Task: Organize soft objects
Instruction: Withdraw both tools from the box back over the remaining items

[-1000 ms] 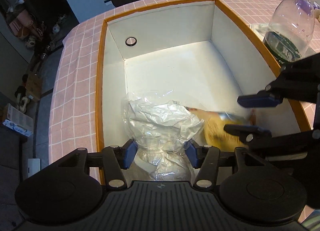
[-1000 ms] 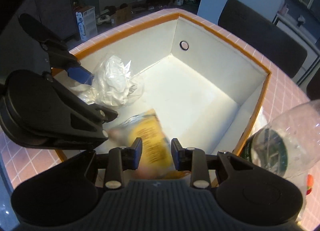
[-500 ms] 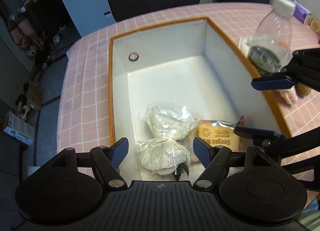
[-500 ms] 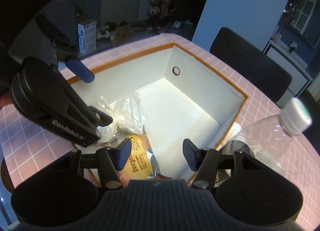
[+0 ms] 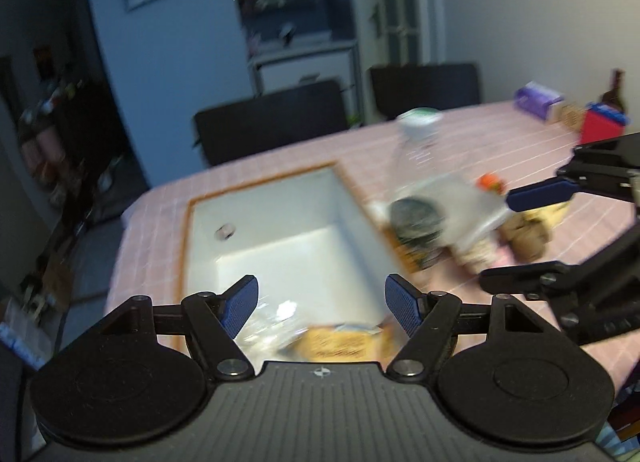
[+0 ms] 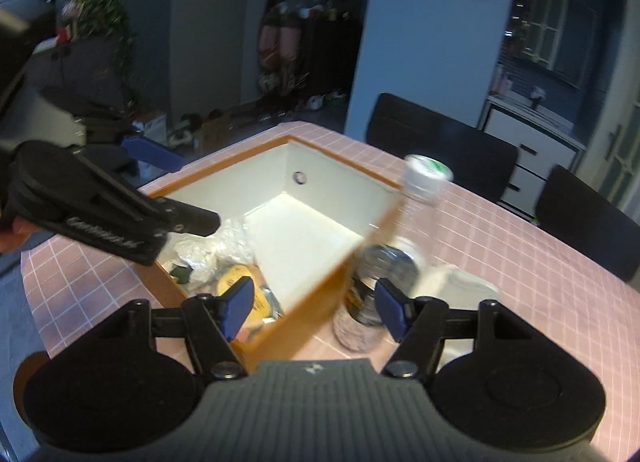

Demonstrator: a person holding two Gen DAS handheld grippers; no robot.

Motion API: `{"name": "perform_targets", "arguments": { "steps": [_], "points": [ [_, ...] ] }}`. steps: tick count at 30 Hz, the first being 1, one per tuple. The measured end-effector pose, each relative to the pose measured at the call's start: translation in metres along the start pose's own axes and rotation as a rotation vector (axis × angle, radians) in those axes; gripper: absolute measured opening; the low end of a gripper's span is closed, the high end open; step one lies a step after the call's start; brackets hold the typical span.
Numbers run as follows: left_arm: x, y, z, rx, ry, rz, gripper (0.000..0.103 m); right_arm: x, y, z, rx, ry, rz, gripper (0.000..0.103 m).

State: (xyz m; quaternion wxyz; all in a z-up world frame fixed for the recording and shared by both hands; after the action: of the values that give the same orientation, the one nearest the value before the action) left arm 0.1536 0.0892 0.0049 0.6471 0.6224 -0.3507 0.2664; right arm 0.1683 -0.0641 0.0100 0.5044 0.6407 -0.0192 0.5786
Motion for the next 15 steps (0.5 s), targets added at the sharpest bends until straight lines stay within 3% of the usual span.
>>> {"name": "perform_targets", "arguments": {
  "steps": [7, 11, 15],
  "points": [
    [0.003, 0.013, 0.077, -0.191, -0.012, 0.124, 0.085, -0.044, 0.031, 0.044, -0.059, -0.119, -0.020, 0.073],
    [-0.004, -0.003, 0.120, -0.244, -0.064, 0.132, 0.085, -0.077, 0.037, 0.068, -0.115, -0.157, -0.063, 0.073],
    [-0.015, -0.023, 0.147, -0.283, -0.053, 0.118, 0.085, -0.112, 0.033, 0.091, -0.142, -0.180, -0.131, 0.073]
  ]
}}
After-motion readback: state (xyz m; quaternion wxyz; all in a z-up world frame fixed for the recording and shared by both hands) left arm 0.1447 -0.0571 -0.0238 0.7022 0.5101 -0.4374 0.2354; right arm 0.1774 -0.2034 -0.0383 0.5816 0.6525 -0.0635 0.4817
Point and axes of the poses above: each gripper's, at about its wrist camera, not at the fingertips, and y roughly against the way its jaws point, z to its right, x to its top, the point moved 10 cm from there along -y, roughly the way its jaws point, and after that the axes turned 8 degrees about y, right-handed, at the moved point
